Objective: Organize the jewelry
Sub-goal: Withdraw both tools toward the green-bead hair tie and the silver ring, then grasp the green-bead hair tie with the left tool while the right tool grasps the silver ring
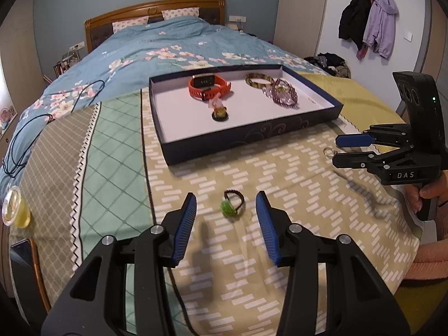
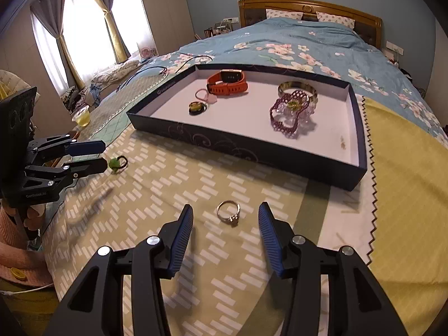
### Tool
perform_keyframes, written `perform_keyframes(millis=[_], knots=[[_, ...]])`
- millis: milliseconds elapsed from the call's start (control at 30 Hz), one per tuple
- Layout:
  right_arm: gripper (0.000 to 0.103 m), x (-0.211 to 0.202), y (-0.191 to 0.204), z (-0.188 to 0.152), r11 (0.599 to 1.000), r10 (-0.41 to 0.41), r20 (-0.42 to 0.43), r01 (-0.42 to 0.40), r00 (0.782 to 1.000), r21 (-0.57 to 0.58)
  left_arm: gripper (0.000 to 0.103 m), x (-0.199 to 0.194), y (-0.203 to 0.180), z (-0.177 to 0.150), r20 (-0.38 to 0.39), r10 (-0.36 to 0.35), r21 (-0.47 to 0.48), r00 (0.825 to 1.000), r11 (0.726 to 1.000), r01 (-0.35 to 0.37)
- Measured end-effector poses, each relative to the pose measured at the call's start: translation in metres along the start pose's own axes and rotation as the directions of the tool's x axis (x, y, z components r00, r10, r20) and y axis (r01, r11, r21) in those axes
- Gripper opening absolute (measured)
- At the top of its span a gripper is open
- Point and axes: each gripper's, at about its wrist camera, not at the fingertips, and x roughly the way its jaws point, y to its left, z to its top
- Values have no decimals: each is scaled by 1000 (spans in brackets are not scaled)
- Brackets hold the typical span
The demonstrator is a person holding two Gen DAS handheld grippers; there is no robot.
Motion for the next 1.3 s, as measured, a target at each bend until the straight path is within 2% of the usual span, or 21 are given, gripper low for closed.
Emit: perform_keyframes(millis=[267, 567, 700, 867, 933, 967, 1300], knots=[[49, 3, 6, -1, 999, -32, -9, 32, 999, -13, 40, 13, -10, 1, -36, -22, 15, 999, 1000, 23], [49, 7, 12, 2, 996, -72, -17, 71, 997, -47, 28, 23, -9, 2, -69, -16, -3, 997, 1000, 16], [38, 7, 11, 2, 996, -79, -15, 79, 997, -48, 21, 24, -8, 2, -70, 4, -5, 998, 1000, -4], [30, 6, 9, 3, 996, -76, -14, 76, 997, -45, 20, 24, -7, 2, -68, 6, -11, 998, 1000, -7], [18, 6, 8, 3, 997, -73, -13, 73, 997, -40, 19, 24, -7, 2, -66, 10, -14, 998, 1000, -11], [16, 6, 7, 3, 997, -69, -12, 69, 998, -35, 19, 24, -7, 2, -66, 10, -17, 998, 1000, -11], [15, 3, 4, 3, 998, -64, 2, 64, 998, -27, 18, 21, -4, 2, -56, -1, -44, 998, 999, -2]])
